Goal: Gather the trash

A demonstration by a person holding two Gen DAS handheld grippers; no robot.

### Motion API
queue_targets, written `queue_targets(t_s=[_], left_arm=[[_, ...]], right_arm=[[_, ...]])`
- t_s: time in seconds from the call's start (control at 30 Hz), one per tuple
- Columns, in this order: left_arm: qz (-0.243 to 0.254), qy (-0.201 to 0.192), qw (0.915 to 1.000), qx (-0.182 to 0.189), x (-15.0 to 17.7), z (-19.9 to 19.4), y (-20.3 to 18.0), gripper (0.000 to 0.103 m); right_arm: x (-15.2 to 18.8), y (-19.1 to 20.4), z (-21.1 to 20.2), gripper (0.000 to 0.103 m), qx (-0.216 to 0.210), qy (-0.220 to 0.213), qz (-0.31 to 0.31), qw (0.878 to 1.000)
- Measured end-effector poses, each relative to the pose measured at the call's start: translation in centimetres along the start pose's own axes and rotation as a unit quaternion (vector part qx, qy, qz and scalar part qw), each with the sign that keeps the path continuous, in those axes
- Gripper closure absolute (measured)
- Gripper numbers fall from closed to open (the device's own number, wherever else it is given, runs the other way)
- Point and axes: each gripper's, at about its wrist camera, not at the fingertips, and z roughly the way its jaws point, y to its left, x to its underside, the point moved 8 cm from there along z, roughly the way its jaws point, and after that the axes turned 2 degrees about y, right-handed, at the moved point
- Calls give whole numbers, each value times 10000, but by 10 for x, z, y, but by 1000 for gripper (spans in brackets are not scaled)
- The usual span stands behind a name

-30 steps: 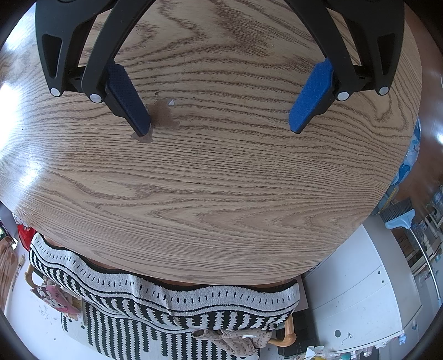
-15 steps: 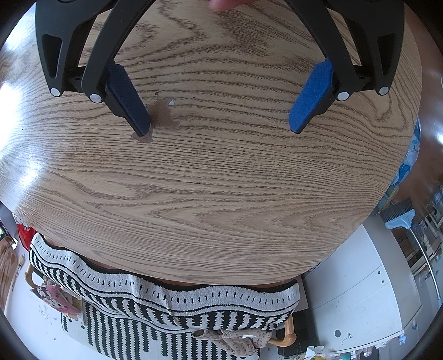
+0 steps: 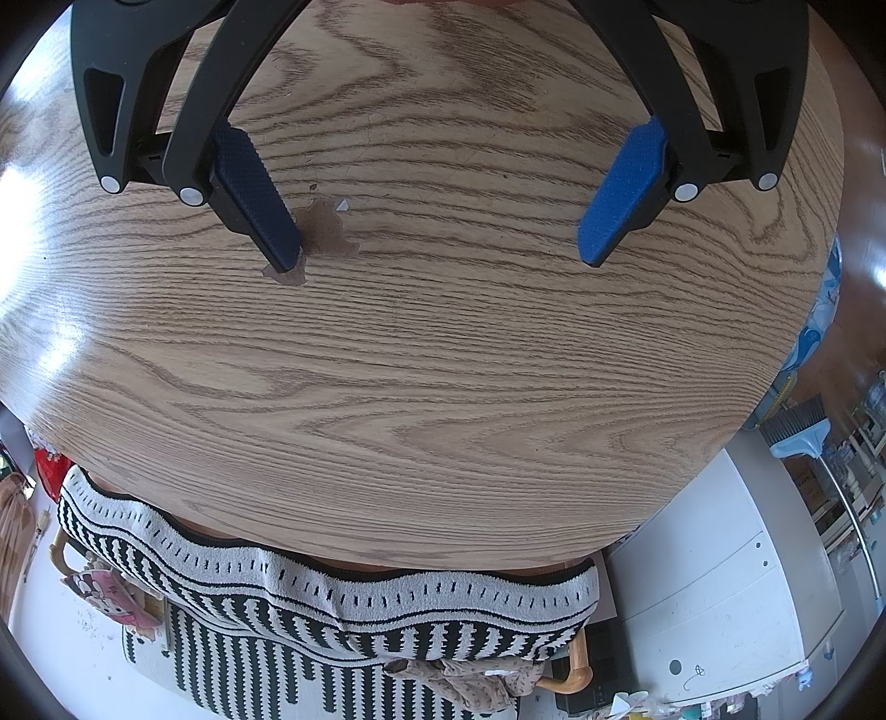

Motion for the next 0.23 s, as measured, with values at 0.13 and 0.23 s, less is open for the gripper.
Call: queue_targets(t_s=[0.13, 0.23], left_arm=[[1, 0, 10000, 3, 0, 1, 0, 6], [3, 1, 10000, -1, 1, 2, 0, 6]], right_arm=[[0, 0, 0, 5, 0, 0, 0, 10000], [0, 0, 0, 5, 0, 0, -1, 10000]])
